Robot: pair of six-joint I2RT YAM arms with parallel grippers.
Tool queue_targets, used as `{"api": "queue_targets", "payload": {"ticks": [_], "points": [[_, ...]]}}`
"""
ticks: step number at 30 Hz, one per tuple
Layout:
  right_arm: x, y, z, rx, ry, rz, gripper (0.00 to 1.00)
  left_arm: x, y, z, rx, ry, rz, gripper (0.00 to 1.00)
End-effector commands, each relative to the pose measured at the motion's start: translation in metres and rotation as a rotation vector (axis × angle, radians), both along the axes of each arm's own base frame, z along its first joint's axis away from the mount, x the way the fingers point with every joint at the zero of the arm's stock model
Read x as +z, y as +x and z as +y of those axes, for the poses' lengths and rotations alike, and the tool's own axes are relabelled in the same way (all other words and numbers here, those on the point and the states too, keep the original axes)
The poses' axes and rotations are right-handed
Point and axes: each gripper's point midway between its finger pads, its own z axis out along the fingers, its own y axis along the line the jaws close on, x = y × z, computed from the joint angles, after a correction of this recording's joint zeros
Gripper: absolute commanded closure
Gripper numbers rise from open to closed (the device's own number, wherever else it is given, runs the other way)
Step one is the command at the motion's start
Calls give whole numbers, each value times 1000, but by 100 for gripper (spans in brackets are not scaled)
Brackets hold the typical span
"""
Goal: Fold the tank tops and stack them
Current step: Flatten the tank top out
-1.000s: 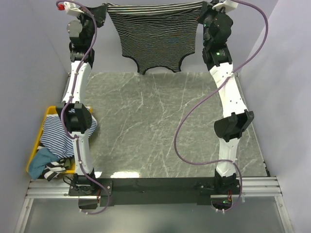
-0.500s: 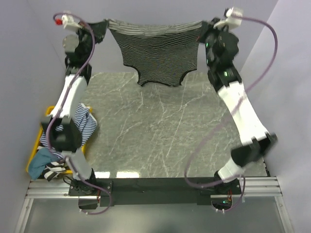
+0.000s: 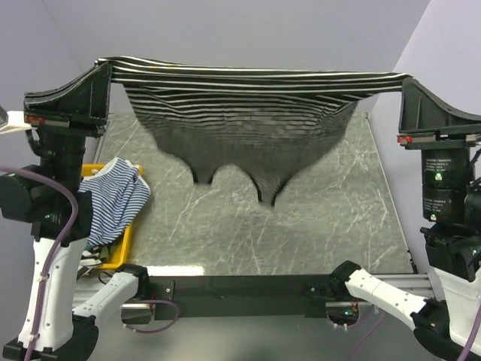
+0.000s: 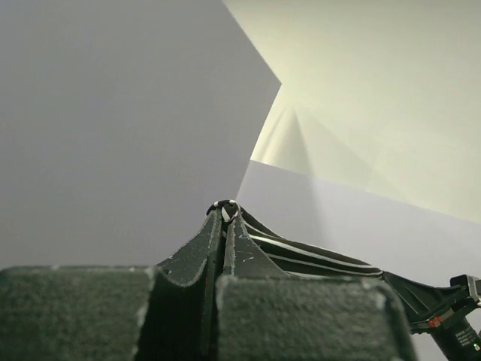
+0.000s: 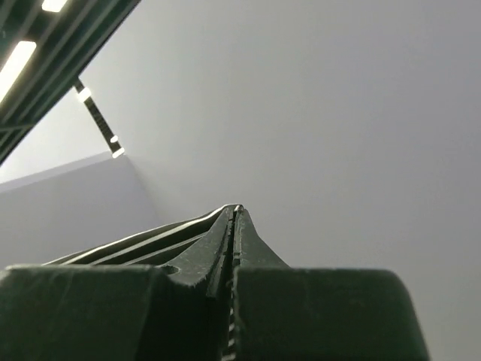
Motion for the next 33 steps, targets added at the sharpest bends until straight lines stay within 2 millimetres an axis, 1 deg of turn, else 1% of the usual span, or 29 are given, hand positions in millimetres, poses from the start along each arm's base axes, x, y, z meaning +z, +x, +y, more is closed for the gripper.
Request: {"api": "queue_targets", "payload": {"ticks": [1,4,5,7,8,10,11,12,13,14,15,16,17,18,19,20,21,22,23,24,25,26,27,28,29,30,31,32,33], "points": [[-30,33,17,-19,-61,144,100,-34,57,3,49,-20,194,99],[-32,43,22,-33,-89,169,100,-33,64,4,57,-32,211,100],[-31,46,23,-40,-98,177,100,-36,73,3,60,-29,226,99],[-40,67,35,-57,-140,213,100,-40,84,2,65,-31,240,99],[-41,73,37,-72,-143,221,100,-45,96,0,65,-30,256,99],[-53,102,50,-106,-195,264,100,-53,113,-3,66,-26,275,99],[-50,109,54,-105,-207,260,100,-60,130,-5,69,-24,292,100],[-62,133,67,-103,-232,294,100,-64,140,-6,73,-21,300,99],[-65,149,64,-118,-241,308,100,-64,148,-8,71,-18,300,99],[-56,157,62,-117,-230,294,100,-77,173,-12,78,-9,333,99],[-70,186,80,-69,-250,328,100,-69,180,-12,80,-13,314,100],[-53,192,76,-65,-229,298,100,-70,190,-15,72,-4,312,99],[-52,209,66,-90,-220,306,100,-85,220,-19,69,7,347,99],[-71,245,80,-61,-235,354,100,-65,223,-16,68,-5,301,100],[-70,261,80,-61,-234,359,100,-63,235,-17,57,1,297,99],[-37,257,69,-78,-204,298,100,-84,272,-24,33,25,342,99],[-57,294,76,-80,-214,341,100,-81,284,-23,24,32,336,99],[-50,301,75,-74,-209,323,100,-46,279,-21,11,25,272,99],[-18,289,68,-77,-175,245,100,-66,312,-28,-12,51,314,100],[-23,306,63,-85,-158,245,100,-26,298,-23,-15,48,222,99],[-21,310,61,-87,-145,222,100,-27,307,-23,-21,56,238,99],[-22,313,58,-90,-136,215,100,-41,327,-24,-31,63,265,99],[-12,302,50,-96,-118,189,100,-32,323,-21,-44,61,246,99],[-33,314,52,-93,-128,228,100,-39,326,-21,-54,64,261,99],[-41,315,51,-90,-128,251,100,-29,312,-20,-58,62,232,99],[-41,307,50,-86,-129,258,100,-68,330,-21,-65,63,321,99],[-51,309,51,-77,-139,288,100,-80,328,-20,-65,62,341,99],[-84,319,57,-57,-165,367,100,-63,298,-19,-65,56,277,100],[-85,307,57,-44,-156,376,100,-120,314,-19,-70,53,402,99]]}}
